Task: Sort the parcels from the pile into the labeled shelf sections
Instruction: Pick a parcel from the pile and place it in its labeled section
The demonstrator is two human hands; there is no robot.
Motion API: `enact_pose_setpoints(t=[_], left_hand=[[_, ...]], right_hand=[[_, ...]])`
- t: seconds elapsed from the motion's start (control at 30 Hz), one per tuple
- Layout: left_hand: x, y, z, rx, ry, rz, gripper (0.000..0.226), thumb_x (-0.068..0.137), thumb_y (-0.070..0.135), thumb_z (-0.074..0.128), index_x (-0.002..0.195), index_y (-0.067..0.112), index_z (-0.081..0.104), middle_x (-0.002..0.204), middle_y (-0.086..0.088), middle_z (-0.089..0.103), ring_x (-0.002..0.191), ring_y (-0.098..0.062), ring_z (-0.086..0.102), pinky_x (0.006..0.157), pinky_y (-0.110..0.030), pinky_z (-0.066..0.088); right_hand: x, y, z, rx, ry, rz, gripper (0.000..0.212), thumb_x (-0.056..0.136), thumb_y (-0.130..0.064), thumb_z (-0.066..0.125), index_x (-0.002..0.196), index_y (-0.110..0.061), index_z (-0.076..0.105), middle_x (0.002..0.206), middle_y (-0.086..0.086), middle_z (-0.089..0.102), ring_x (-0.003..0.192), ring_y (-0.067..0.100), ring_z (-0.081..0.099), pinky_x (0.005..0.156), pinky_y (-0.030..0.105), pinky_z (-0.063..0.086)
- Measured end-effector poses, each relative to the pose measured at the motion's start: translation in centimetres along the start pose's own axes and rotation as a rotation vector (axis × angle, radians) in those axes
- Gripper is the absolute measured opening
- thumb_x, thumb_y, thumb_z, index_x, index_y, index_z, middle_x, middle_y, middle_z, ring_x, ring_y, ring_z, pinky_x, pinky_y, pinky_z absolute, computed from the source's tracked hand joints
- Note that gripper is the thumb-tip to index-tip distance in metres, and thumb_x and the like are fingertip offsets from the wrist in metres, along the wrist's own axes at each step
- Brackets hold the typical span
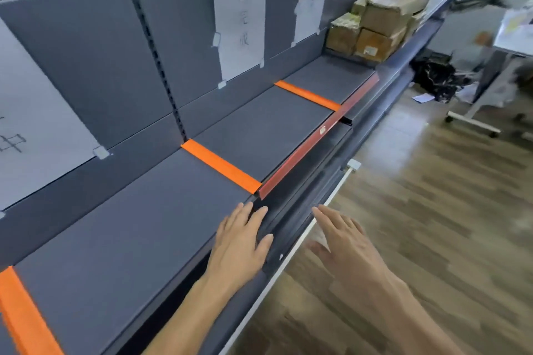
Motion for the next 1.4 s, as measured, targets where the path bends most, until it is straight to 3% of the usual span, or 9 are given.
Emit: enact_pose_setpoints(t=[0.27,0.43,0.57,1.07,1.4], left_hand=[[7.1,11.7,3.5,0.025,-0.124,0.261,0.061,0.108,0.046,0.041,0.163,0.032,0.019,0.173,0.004,0.010,0.159,-0.013,-0.002,0.129,-0.039,0.007],[10.9,15.9,5.4,0.043,-0.159,0.360,0.062,0.107,0.048,0.041,0.163,0.032,0.020,0.172,0.004,0.012,0.159,-0.013,0.000,0.129,-0.040,0.008],[14.9,18.0,6.9,0.035,-0.187,0.395,0.062,0.107,0.048,0.042,0.163,0.034,0.021,0.172,0.005,0.013,0.159,-0.013,0.001,0.129,-0.041,0.008],[35.3,21.1,7.0,0.002,-0.190,0.431,0.064,0.107,0.047,0.043,0.163,0.029,0.020,0.172,0.003,0.010,0.159,-0.013,-0.001,0.130,-0.039,0.006],[45.2,25.5,8.2,-0.007,-0.161,0.382,0.063,0.106,0.045,0.045,0.163,0.029,0.022,0.172,0.002,0.011,0.159,-0.013,-0.002,0.129,-0.040,0.006]], right_hand=[[-4.3,8.8,-2.4,0.014,0.134,0.192,0.065,0.101,-0.050,0.045,0.158,-0.025,0.025,0.158,-0.008,0.036,0.143,0.014,0.034,0.115,0.025,0.014],[-4.3,13.4,-3.3,0.012,0.132,0.322,0.067,0.102,-0.052,0.044,0.159,-0.025,0.020,0.163,-0.007,0.027,0.150,0.014,0.024,0.121,0.029,0.011],[-2.4,17.3,-4.3,-0.015,0.084,0.399,0.070,0.103,-0.054,0.038,0.161,-0.023,0.013,0.167,-0.007,0.016,0.153,0.011,0.014,0.124,0.033,0.009],[13.3,28.6,-8.9,0.011,0.109,0.470,0.072,0.102,-0.056,0.039,0.162,-0.024,0.015,0.167,-0.009,0.018,0.153,0.008,0.013,0.125,0.032,0.009],[21.4,36.6,-12.3,0.001,0.090,0.419,0.072,0.102,-0.057,0.038,0.162,-0.025,0.014,0.167,-0.009,0.017,0.153,0.008,0.013,0.126,0.034,0.010]])
Point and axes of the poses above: each hand's wrist, its own x-axis towards the middle knuckle, its own z-axis out of the palm, y = z × x, the point moved 2 cm from there along x, towards the middle knuckle
